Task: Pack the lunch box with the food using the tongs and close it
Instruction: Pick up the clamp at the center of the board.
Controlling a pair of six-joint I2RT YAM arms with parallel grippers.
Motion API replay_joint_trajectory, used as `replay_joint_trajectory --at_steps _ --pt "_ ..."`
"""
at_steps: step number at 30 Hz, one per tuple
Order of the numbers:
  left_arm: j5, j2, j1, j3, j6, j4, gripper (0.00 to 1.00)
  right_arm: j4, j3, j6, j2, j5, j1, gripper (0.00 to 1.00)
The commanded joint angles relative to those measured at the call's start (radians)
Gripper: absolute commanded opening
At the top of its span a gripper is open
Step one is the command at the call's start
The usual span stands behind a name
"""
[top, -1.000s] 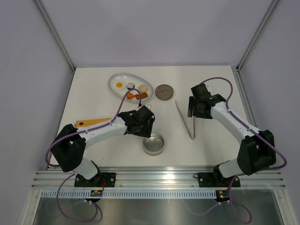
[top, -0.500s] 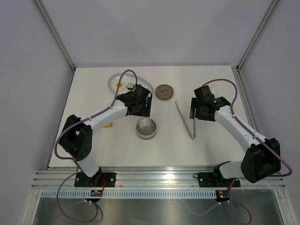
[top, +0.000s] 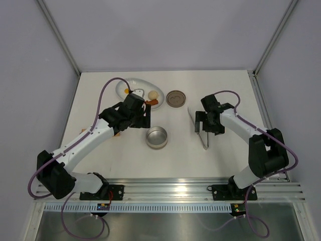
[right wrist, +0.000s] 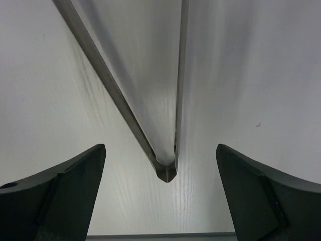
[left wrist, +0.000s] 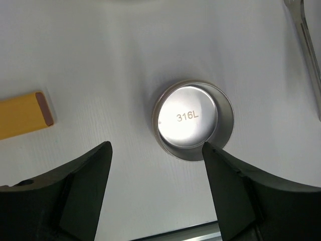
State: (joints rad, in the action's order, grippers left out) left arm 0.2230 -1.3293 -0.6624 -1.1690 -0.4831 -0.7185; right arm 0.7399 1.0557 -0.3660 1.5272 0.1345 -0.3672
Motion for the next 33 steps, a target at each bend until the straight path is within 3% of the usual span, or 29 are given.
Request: replay_joint_trajectory --at_steps 1,12,23,27,33 --pt "0.004 0.056 0.000 0.002 0.000 -0.053 0.77 -0.046 -0.005 0.042 0.054 -0.062 0.002 0.99" --pt "-0.019 0.162 0.000 0.077 -0.029 -0.099 0.79 -0.172 0.026 0.027 0.234 -0.032 0.001 0.98" --pt "-0.002 0.165 0.003 0.060 -0.037 -0.124 0.80 -0.215 0.070 -0.008 0.275 0.022 -0.015 0.51" --pt "-0.008 0.163 0.018 0.049 -0.026 -0.125 0.82 -0.197 0.049 -0.010 0.217 0.021 -0.016 0.39" --pt "0.001 0.128 0.046 0.009 0.040 -0.168 0.85 -0.096 0.061 0.018 0.121 -0.006 -0.016 0.34"
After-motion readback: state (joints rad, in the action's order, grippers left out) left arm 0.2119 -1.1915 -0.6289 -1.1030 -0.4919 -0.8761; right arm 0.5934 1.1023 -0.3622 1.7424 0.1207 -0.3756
